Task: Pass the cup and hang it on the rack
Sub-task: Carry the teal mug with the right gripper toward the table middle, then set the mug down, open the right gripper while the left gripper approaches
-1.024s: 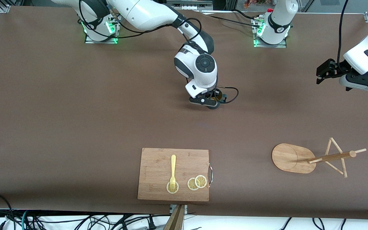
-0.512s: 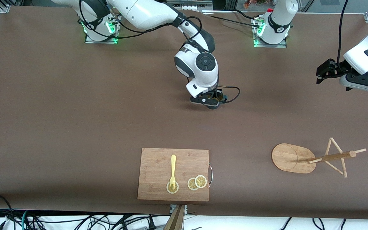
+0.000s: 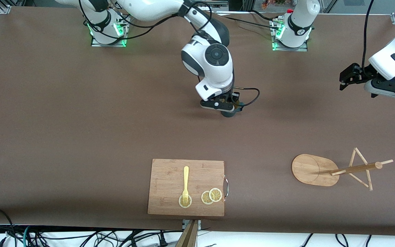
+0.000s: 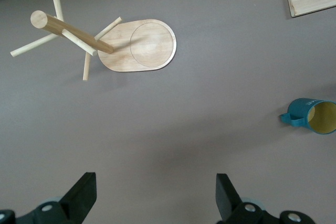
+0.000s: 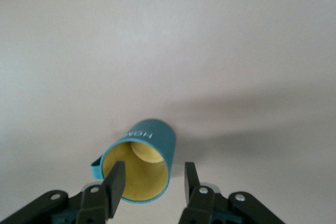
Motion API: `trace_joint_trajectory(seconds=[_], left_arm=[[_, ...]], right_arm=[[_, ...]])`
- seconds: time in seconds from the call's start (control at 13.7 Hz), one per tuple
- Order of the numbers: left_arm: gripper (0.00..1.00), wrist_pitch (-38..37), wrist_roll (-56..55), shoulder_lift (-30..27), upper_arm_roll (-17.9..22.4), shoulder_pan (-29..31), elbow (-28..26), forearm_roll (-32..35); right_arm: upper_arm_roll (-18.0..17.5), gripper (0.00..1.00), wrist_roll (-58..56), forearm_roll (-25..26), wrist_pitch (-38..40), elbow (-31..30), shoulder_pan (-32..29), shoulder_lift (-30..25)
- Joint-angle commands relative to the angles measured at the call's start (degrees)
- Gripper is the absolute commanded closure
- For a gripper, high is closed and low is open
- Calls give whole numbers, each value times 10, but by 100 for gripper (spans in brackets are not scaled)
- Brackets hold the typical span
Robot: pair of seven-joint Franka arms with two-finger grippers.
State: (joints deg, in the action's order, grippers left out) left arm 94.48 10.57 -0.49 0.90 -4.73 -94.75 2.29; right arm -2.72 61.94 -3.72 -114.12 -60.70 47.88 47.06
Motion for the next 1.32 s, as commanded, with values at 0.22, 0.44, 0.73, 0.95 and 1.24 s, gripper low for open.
trace_joint_trajectory(seconds=[0.22,0.44,0.73,0.95,1.24], left_arm=[[0,-4,3,-8,2,-2,-4,7],[0,-4,3,2,-1,-7,4,10],[0,-9,13,25,-3,-8,6,4],[0,-9,15,53,-12,-12,4,-25],[0,9,56,115,-69,-12,9,-84]], right_arm=[[-1,40,-86,-27,136,-14,-92,-115],[12,40,-180,-26,247,-15,-145,-164],[99,35,-347,-27,316,-82,-175,-266],[171,0,-434,-27,319,-153,-175,-341],[252,0,-509,-22,310,-269,-174,-458]])
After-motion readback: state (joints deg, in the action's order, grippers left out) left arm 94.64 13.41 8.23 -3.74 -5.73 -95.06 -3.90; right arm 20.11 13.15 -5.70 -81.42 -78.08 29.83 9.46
